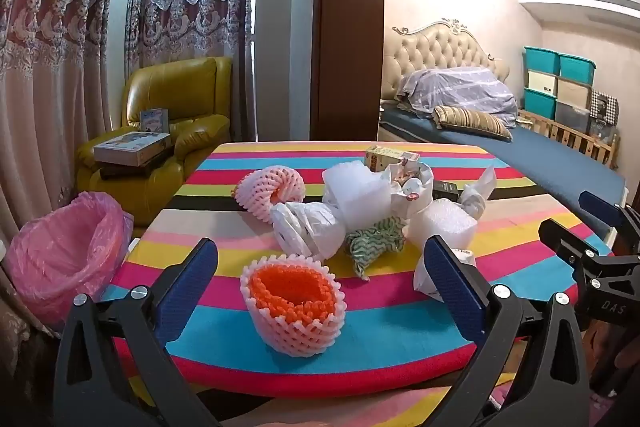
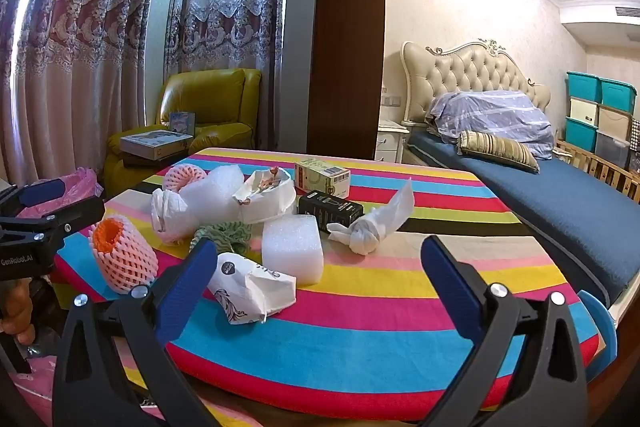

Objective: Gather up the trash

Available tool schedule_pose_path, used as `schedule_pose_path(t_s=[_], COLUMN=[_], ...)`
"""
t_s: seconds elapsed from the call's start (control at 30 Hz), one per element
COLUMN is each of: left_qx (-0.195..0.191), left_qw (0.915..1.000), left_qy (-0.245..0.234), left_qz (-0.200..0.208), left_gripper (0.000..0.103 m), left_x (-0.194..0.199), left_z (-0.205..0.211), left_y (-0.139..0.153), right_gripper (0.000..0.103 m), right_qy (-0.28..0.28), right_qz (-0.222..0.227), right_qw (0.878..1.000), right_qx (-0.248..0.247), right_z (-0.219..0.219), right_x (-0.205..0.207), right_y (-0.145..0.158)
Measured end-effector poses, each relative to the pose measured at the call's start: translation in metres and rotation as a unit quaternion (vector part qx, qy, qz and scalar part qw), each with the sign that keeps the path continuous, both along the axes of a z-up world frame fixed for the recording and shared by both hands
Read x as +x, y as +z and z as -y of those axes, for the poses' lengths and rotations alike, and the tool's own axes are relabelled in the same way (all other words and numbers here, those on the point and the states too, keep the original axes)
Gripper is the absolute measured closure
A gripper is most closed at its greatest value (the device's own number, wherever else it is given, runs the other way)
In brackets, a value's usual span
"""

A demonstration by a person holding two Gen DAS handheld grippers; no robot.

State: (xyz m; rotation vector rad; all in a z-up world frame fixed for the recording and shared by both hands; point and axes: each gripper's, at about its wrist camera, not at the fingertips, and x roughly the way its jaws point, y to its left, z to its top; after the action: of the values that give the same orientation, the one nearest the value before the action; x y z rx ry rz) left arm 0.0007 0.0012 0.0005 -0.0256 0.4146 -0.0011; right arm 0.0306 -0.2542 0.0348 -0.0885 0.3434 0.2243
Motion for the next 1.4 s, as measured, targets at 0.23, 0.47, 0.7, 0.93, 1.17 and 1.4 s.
schedule_pose_path(t_s=[0.23, 0.47, 0.7, 0.93, 1.17, 1.4], left_qx=[0.000, 0.005, 0.004, -0.005, -0.004, -0.006], left_qw=[1.0000, 0.9999, 0.9999, 0.9999, 0.9999, 0.9999], left_qy=[-0.003, -0.003, 0.001, 0.003, -0.001, -0.001], left_qz=[0.008, 0.013, 0.017, 0.014, 0.015, 0.013], left_gripper=[0.007, 0.007, 0.007, 0.007, 0.007, 0.007], left_x=[-0.003, -0.005, -0.008, -0.007, -0.007, -0.007], left_z=[0.000, 0.002, 0.001, -0.003, -0.003, -0.003], left_y=[0.001, 0.001, 0.003, 0.001, 0.000, 0.000], right_gripper=[0.004, 0.004, 0.004, 0.004, 0.004, 0.004], right_qy=[0.000, 0.000, 0.000, 0.000, 0.000, 0.000], right_qz=[0.004, 0.003, 0.005, 0.005, 0.005, 0.005], right_qw=[1.000, 1.000, 1.000, 1.000, 1.000, 1.000], right_qx=[-0.001, 0.000, -0.001, -0.001, -0.001, -0.001], right_z=[0.000, 0.001, 0.000, 0.000, 0.001, 0.000], right_x=[-0.001, 0.000, -0.002, -0.002, -0.005, -0.004], right_y=[0.001, 0.000, 0.001, 0.001, 0.002, 0.002])
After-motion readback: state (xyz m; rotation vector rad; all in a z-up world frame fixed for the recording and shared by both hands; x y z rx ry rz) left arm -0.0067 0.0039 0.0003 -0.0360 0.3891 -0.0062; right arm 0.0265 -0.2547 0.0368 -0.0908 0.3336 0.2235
